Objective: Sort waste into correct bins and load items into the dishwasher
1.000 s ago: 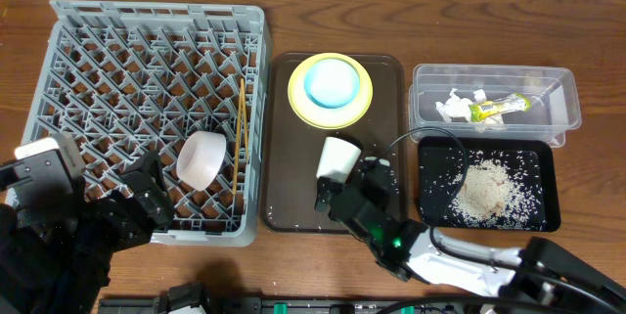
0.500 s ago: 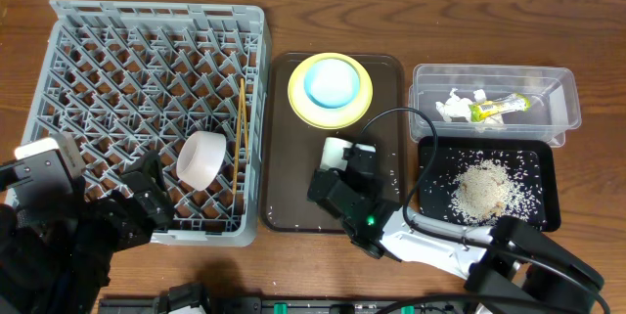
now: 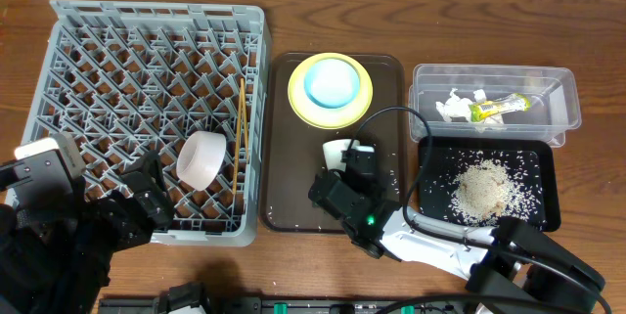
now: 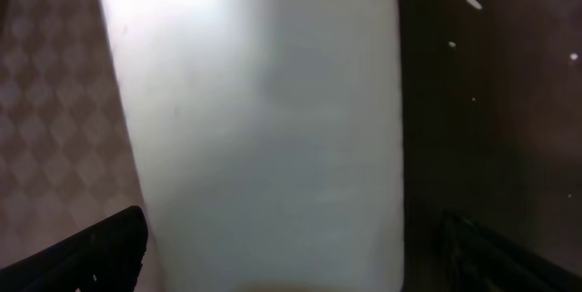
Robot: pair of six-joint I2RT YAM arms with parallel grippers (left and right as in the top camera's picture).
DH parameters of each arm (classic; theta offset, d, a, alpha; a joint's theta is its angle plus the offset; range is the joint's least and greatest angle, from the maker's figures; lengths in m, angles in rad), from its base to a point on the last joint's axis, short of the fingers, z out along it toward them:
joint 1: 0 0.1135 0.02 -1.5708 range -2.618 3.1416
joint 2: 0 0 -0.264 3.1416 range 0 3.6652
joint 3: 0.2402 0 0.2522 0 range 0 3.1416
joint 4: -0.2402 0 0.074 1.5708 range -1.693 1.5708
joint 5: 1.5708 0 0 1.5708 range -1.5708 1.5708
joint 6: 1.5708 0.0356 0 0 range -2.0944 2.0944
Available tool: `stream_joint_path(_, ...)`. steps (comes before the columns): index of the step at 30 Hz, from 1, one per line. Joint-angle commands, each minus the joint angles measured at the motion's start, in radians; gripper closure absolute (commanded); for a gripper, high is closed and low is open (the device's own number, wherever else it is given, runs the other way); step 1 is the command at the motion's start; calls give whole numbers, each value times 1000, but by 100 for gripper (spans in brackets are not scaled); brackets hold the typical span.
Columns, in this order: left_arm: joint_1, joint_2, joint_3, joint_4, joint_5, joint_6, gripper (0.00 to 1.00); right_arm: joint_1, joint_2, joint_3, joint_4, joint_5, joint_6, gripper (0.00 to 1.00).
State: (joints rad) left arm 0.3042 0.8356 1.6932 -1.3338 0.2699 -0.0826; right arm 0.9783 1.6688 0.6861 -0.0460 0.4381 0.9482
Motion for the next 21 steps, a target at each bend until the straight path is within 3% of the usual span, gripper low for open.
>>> stream_joint_path(1, 2, 0, 5, 3, -6, -9, 3, -16, -2, -18, 1, -40, -162, 1)
stream_joint_path(10, 2, 0, 5, 3, -6, -9, 3, -18, -9, -18, 37, -72, -187, 14)
stream_joint_path(19, 2, 0, 5, 3, -6, -9, 3, -30, -9, -18, 40, -23, -187, 16)
stream_joint_path(21, 2, 0, 5, 3, -6, -9, 3, -31, -9, -18, 43, -23, -187, 22)
